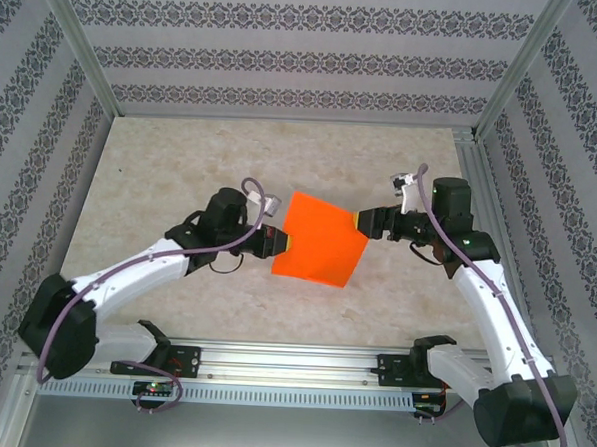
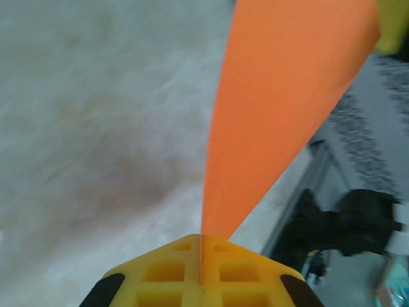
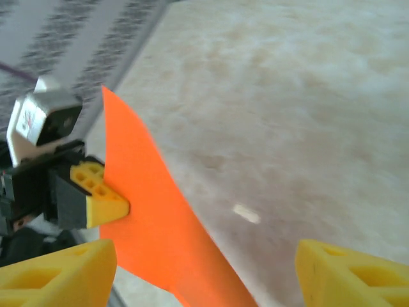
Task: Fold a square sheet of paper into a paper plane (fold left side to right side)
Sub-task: Place a square sheet of paper at the center of the table.
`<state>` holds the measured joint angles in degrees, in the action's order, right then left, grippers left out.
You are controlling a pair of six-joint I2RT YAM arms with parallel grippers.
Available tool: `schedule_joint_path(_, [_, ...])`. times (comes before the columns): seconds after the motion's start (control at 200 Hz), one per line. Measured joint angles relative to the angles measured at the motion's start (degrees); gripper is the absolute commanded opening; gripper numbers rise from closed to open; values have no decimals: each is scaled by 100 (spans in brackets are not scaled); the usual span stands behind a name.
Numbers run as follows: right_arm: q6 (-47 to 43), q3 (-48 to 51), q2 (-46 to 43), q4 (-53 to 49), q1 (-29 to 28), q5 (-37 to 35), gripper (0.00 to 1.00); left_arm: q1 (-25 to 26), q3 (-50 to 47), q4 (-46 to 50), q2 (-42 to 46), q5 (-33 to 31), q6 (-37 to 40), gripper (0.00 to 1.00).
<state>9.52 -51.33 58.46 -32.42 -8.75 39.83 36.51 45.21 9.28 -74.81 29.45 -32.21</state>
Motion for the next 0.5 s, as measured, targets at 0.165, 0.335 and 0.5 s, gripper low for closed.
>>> schedule_joint_path(0.165, [155,289,505,-76,15,-774,75,0,-192,470,-807,-588,-356,0])
schedule_joint_path(0.335, [573,841,1012,216,-280,-1086,70,0,-308,929,-909,-1128,-527,0])
schedule_joint_path(0.5, [1075,1071,1805,791,-903,-1152,50,0,-306,1211,-907,-1364,-531,0])
